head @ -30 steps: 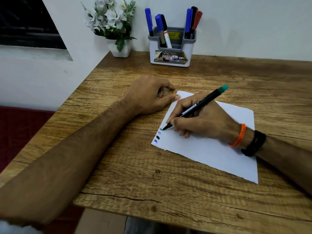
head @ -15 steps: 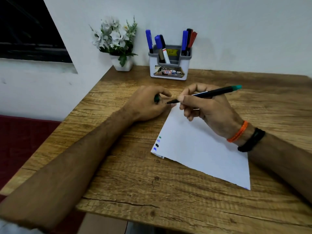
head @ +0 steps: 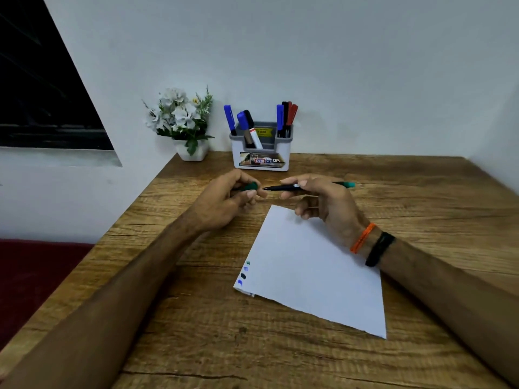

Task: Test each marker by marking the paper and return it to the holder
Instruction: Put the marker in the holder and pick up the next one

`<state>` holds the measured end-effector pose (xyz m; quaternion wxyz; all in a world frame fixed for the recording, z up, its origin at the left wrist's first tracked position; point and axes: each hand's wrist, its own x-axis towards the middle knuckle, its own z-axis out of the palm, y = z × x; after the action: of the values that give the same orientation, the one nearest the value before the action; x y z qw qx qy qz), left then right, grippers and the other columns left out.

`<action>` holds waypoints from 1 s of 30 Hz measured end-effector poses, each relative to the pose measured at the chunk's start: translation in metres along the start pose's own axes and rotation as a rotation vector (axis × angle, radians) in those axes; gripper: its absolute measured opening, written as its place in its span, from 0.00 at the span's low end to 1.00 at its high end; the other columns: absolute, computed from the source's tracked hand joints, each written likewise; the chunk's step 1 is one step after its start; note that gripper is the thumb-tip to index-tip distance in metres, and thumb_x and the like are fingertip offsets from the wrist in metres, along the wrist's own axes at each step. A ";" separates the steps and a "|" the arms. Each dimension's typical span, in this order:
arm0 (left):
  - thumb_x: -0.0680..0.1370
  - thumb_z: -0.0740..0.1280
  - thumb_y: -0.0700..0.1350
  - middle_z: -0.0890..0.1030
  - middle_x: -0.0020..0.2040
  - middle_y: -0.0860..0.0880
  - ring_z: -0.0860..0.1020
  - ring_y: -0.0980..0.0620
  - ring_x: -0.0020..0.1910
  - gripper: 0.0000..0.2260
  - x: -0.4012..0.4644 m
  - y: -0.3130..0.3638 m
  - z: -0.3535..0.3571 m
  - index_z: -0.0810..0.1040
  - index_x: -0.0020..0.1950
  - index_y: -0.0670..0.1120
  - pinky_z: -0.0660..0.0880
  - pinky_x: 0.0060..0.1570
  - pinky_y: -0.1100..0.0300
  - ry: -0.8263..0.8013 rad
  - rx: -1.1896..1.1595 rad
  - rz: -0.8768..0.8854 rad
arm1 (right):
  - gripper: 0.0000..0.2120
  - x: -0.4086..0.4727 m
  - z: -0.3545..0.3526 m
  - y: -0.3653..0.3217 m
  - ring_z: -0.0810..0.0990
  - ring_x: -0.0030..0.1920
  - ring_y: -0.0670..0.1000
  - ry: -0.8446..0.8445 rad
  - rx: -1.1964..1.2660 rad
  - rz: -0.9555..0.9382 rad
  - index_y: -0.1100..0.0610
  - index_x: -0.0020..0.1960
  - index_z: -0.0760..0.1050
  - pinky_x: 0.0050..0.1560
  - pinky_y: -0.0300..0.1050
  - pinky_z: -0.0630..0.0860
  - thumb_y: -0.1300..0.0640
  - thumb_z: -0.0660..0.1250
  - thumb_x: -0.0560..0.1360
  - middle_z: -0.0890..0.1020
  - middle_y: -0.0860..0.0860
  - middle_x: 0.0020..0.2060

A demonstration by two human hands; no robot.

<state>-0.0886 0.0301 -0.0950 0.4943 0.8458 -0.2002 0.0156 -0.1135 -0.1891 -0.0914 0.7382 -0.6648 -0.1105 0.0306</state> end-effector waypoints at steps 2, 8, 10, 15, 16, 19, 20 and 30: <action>0.79 0.64 0.37 0.83 0.48 0.49 0.81 0.56 0.42 0.07 0.001 0.001 0.000 0.77 0.54 0.47 0.79 0.44 0.60 0.002 0.033 0.028 | 0.16 0.001 -0.001 0.000 0.78 0.31 0.49 -0.006 0.006 -0.005 0.58 0.52 0.84 0.30 0.39 0.72 0.54 0.62 0.71 0.85 0.60 0.46; 0.79 0.65 0.40 0.80 0.38 0.51 0.78 0.56 0.36 0.07 0.002 0.002 0.003 0.80 0.55 0.46 0.76 0.40 0.61 -0.015 0.140 0.100 | 0.16 0.003 -0.004 0.003 0.78 0.30 0.49 -0.023 0.006 -0.006 0.58 0.52 0.83 0.30 0.38 0.72 0.54 0.62 0.72 0.86 0.59 0.45; 0.79 0.65 0.40 0.80 0.38 0.51 0.78 0.55 0.36 0.08 0.002 0.002 0.003 0.81 0.56 0.46 0.78 0.41 0.57 -0.020 0.138 0.112 | 0.13 0.004 -0.004 0.003 0.78 0.29 0.49 -0.012 0.022 -0.005 0.60 0.50 0.82 0.28 0.38 0.72 0.55 0.63 0.72 0.86 0.59 0.44; 0.78 0.67 0.40 0.82 0.42 0.45 0.78 0.50 0.38 0.10 0.002 0.003 0.000 0.81 0.58 0.48 0.78 0.40 0.52 -0.011 0.064 0.118 | 0.03 0.006 -0.006 0.001 0.78 0.27 0.50 0.024 0.014 -0.006 0.57 0.46 0.76 0.27 0.38 0.72 0.61 0.64 0.78 0.86 0.61 0.46; 0.78 0.67 0.40 0.82 0.42 0.45 0.78 0.49 0.37 0.10 0.002 0.004 0.001 0.81 0.58 0.47 0.78 0.40 0.51 -0.010 0.062 0.126 | 0.03 0.006 -0.006 0.001 0.78 0.27 0.50 0.018 0.006 -0.009 0.57 0.46 0.76 0.28 0.38 0.72 0.61 0.65 0.78 0.86 0.60 0.45; 0.78 0.68 0.40 0.81 0.40 0.49 0.78 0.50 0.37 0.09 0.002 0.003 0.002 0.82 0.57 0.47 0.77 0.40 0.50 -0.008 0.065 0.137 | 0.03 0.005 -0.003 0.002 0.77 0.26 0.48 0.023 -0.025 -0.026 0.57 0.45 0.79 0.27 0.38 0.71 0.60 0.68 0.77 0.87 0.58 0.41; 0.77 0.69 0.41 0.82 0.41 0.49 0.78 0.51 0.37 0.08 0.002 0.003 0.002 0.81 0.55 0.46 0.77 0.40 0.52 0.004 0.049 0.120 | 0.03 0.005 -0.002 0.003 0.76 0.25 0.47 0.045 -0.037 -0.035 0.57 0.45 0.80 0.27 0.37 0.71 0.59 0.69 0.76 0.86 0.55 0.38; 0.71 0.71 0.44 0.84 0.38 0.50 0.79 0.55 0.32 0.12 0.002 0.007 0.000 0.80 0.51 0.38 0.78 0.32 0.63 0.099 -0.183 0.152 | 0.07 0.007 -0.005 0.011 0.80 0.29 0.45 0.000 -0.028 -0.070 0.62 0.51 0.83 0.30 0.35 0.75 0.60 0.69 0.76 0.86 0.56 0.38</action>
<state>-0.0891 0.0265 -0.0888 0.5760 0.7778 -0.2395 0.0764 -0.1044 -0.1917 -0.1017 0.7293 -0.6710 -0.1340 0.0033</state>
